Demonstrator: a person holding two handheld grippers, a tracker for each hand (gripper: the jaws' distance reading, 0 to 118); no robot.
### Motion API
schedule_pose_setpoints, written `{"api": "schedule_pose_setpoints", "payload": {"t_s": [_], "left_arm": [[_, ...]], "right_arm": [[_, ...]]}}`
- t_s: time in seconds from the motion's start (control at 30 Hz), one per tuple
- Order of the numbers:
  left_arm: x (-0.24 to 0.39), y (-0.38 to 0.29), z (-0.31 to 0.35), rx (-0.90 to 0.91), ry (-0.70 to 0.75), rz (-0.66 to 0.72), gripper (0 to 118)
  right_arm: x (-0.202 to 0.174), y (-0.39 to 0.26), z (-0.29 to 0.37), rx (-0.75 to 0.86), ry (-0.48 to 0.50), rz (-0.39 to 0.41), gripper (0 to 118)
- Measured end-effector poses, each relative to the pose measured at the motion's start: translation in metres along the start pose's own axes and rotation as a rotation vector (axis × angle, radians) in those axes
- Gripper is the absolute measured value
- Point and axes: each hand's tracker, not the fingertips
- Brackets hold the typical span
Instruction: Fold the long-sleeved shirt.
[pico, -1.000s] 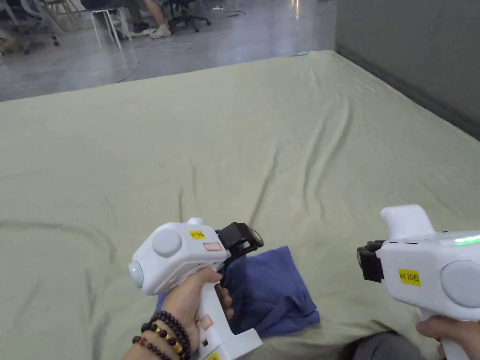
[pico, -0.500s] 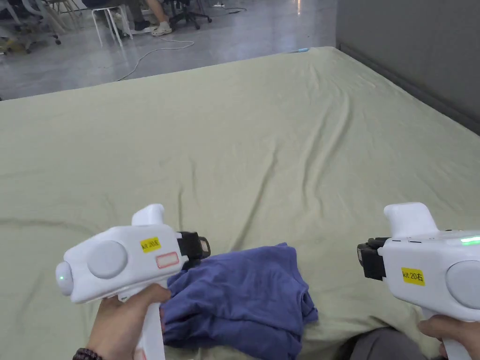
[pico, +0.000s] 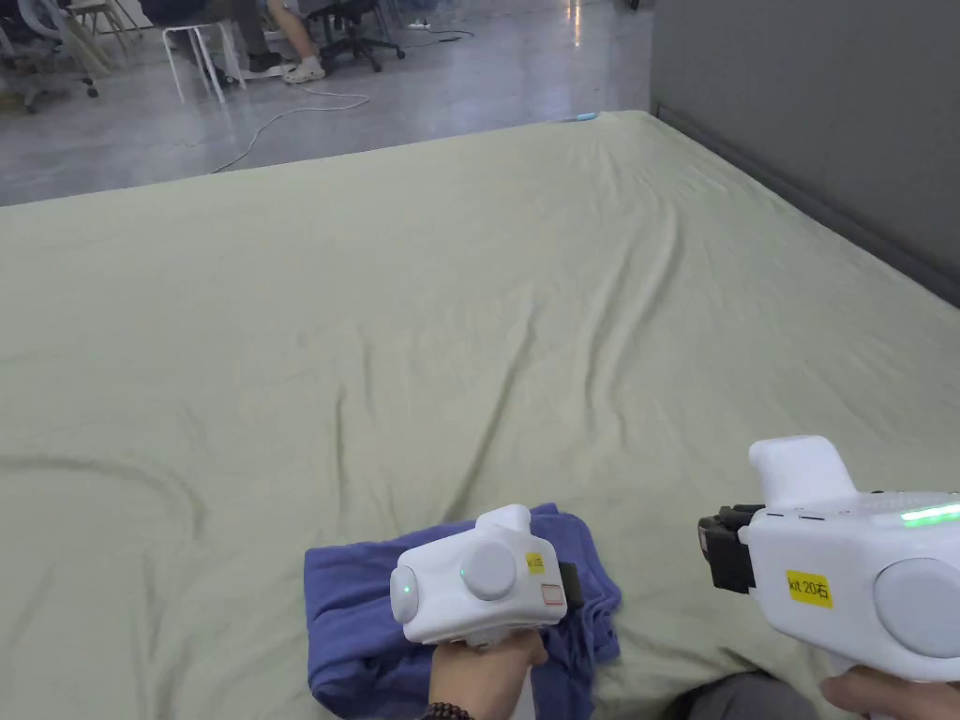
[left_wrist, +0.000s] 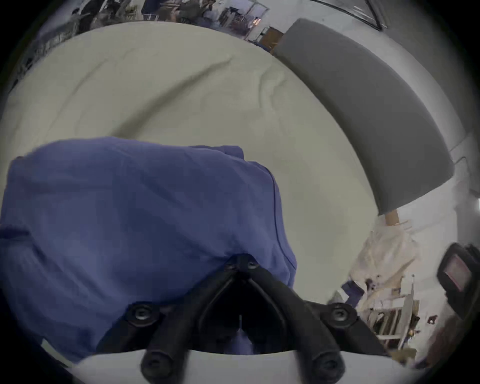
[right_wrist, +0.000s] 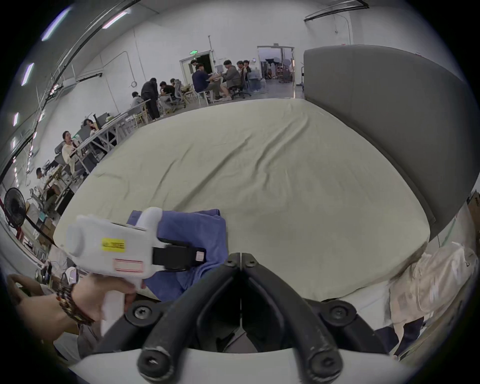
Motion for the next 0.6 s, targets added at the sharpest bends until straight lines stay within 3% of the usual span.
{"api": "schedule_pose_setpoints", "payload": {"t_s": [0.1, 0.2, 0.37, 0.5, 0.6], "left_arm": [[-0.007, 0.011, 0.016, -0.015, -0.102, 0.083, 0], [-0.010, 0.019, 0.049, -0.010, -0.285, 0.062, 0], [-0.038, 0.028, 0.122, 0.093, -0.287, 0.036, 0], [-0.089, 0.027, 0.167, 0.171, -0.313, 0.126, 0], [-0.133, 0.020, 0.181, 0.228, -0.298, 0.200, 0]], "right_arm": [[0.001, 0.001, 0.001, 0.006, -0.005, 0.000, 0], [-0.001, 0.008, -0.009, -0.005, 0.066, -0.029, 0], [-0.017, 0.030, -0.057, -0.046, 0.300, -0.117, 0], [-0.031, 0.037, -0.125, -0.188, 0.377, -0.154, 0], [-0.030, 0.027, -0.167, -0.306, 0.440, -0.231, 0]]}}
